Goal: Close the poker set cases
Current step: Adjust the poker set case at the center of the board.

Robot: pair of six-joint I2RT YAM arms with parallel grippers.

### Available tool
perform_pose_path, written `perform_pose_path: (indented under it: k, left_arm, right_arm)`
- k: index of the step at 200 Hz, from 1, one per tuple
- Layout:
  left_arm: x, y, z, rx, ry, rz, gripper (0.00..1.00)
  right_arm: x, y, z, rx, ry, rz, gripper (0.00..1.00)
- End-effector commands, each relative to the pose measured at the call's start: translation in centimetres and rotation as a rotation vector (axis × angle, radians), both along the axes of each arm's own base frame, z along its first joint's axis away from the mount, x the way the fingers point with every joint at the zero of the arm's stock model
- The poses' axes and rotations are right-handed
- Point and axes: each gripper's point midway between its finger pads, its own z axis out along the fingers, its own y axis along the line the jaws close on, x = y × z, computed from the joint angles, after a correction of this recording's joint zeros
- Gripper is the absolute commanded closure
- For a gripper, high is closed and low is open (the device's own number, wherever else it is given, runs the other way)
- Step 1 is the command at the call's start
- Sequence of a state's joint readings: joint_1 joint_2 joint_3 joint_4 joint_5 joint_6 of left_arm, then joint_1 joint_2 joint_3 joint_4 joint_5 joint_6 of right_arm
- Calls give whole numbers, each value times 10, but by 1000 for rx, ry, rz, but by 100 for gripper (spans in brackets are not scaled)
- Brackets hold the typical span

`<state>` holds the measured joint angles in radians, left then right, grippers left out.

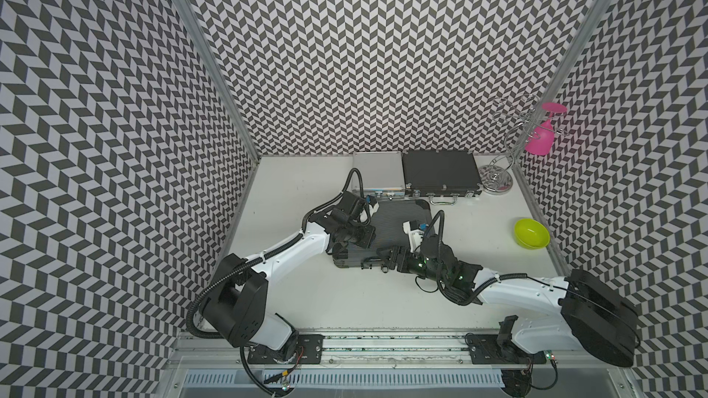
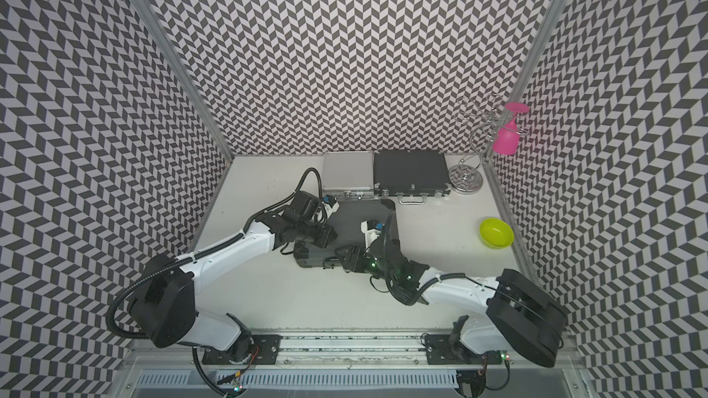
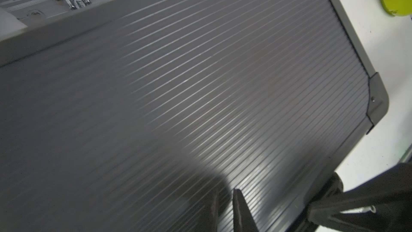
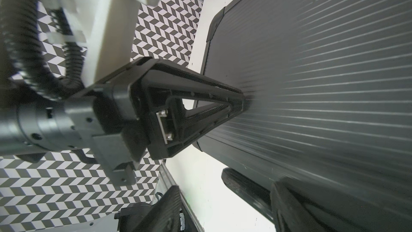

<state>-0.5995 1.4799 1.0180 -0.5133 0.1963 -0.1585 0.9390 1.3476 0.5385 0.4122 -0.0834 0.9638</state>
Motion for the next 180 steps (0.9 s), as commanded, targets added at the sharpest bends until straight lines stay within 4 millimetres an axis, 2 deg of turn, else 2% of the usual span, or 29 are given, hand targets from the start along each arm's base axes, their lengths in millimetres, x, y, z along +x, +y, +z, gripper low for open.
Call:
perform_pose_path:
  k: [1,22,40,64,85,108,138,160,180]
  left_arm:
    - [-18,41,-28,165,84,80,82]
    - [-21,41,-8,131,37,73,79]
    - [-28,36,7,99,6,50,72]
    - [-36,40,6,128,65,62,63]
    - [-46,34,11,88,101,42,53]
    - [-54,25,21,44,82,-12,49]
    - [-43,34,35,172,-51,-16,49]
    - [-35,35,43,203,-152,-50,50]
    - [-30,34,42,230,-216,-112,49]
  right_arm:
    - [-5,-5,-26,-62,48,7,34]
    - [-5,-7,-32,-64,59,-1,35]
    - [-6,-8,-36,-67,67,-3,35]
    - [-6,-9,-39,-68,73,-10,35]
    - [-6,-10,-42,-72,76,-10,35]
    - [-6,-10,-45,-77,83,-13,35]
    - [-6,-10,-51,-83,94,-16,35]
    - [-5,-11,-52,-84,96,-23,35]
    - [-5,-13,-55,-91,105,-35,36]
